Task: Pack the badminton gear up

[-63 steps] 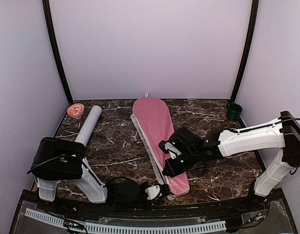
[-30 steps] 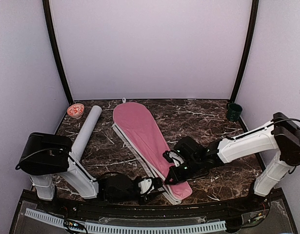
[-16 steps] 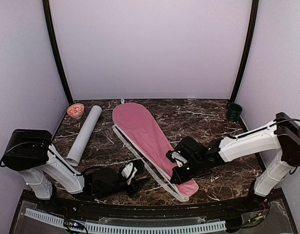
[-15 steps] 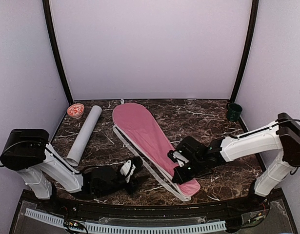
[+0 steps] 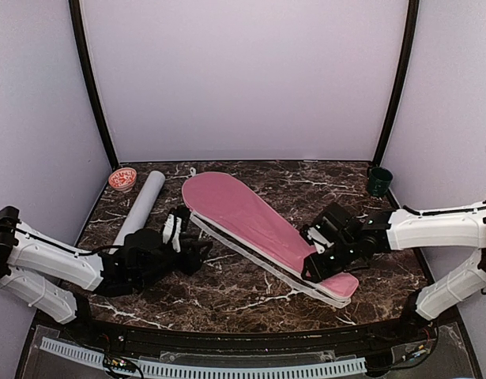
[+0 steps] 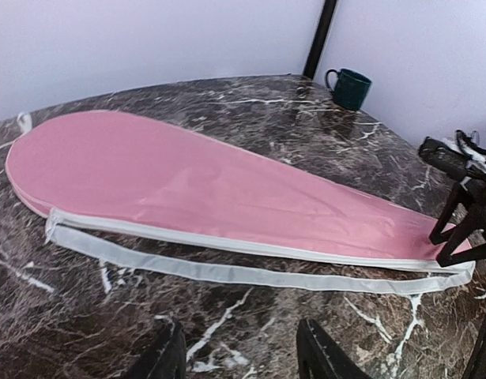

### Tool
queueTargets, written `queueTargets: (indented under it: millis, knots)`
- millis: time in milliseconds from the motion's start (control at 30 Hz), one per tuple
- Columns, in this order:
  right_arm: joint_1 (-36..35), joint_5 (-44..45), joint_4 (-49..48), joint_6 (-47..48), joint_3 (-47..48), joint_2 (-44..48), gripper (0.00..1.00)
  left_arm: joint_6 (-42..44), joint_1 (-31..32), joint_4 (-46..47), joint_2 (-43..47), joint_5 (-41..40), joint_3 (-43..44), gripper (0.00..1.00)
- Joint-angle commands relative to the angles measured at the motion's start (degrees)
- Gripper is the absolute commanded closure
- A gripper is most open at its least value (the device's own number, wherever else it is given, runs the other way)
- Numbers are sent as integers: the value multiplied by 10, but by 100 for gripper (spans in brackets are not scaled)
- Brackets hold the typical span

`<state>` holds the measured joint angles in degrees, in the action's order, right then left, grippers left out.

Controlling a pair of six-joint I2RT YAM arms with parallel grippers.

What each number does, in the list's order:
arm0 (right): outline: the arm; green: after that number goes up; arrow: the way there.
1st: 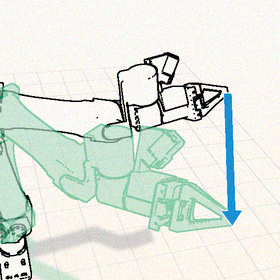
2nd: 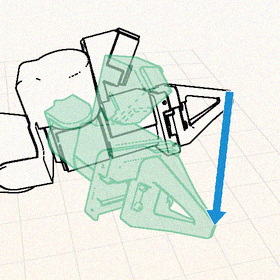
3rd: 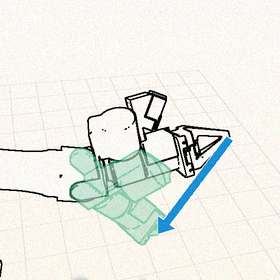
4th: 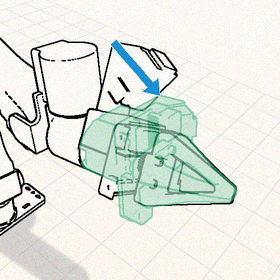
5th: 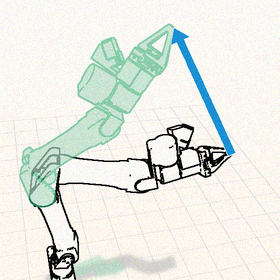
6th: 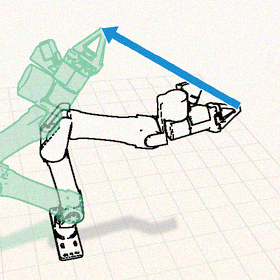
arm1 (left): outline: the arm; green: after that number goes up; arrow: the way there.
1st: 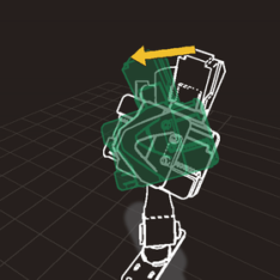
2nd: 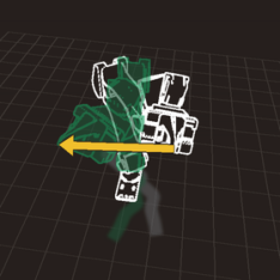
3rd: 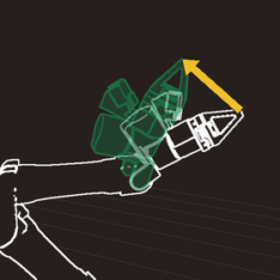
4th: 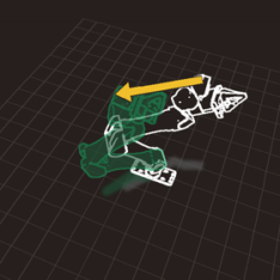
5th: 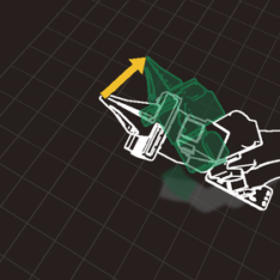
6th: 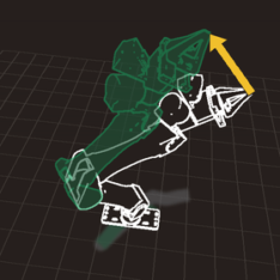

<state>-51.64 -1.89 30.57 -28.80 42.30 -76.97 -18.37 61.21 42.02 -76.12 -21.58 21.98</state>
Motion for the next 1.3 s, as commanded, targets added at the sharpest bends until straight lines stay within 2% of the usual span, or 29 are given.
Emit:
queueTargets:
  millis: [0,100,233,533,833,1033,1167,1267]
  knots:
    - [1,49,-15,52,86,-36,55,-85,-63,-171,54,25,36,51]
    - [1,63,-19,90,142,-79,56,-109,-123,-220,87,76,41,51]
    - [0,67,-31,127,195,-134,56,-127,-199,-237,103,137,36,52]
    - [-22,107,-39,178,316,-266,60,-123,-278,-221,21,211,63,55]
    - [-46,183,-33,205,383,-359,63,-113,-300,-189,-34,257,90,59]
    - [-65,207,-28,216,397,-388,64,-112,-304,-193,-35,244,86,59]
    - [-70,225,-19,216,401,-413,59,-114,-308,-198,-42,240,91,58]
    - [-72,249,-20,219,397,-429,59,-114,-309,-191,-45,244,91,58]
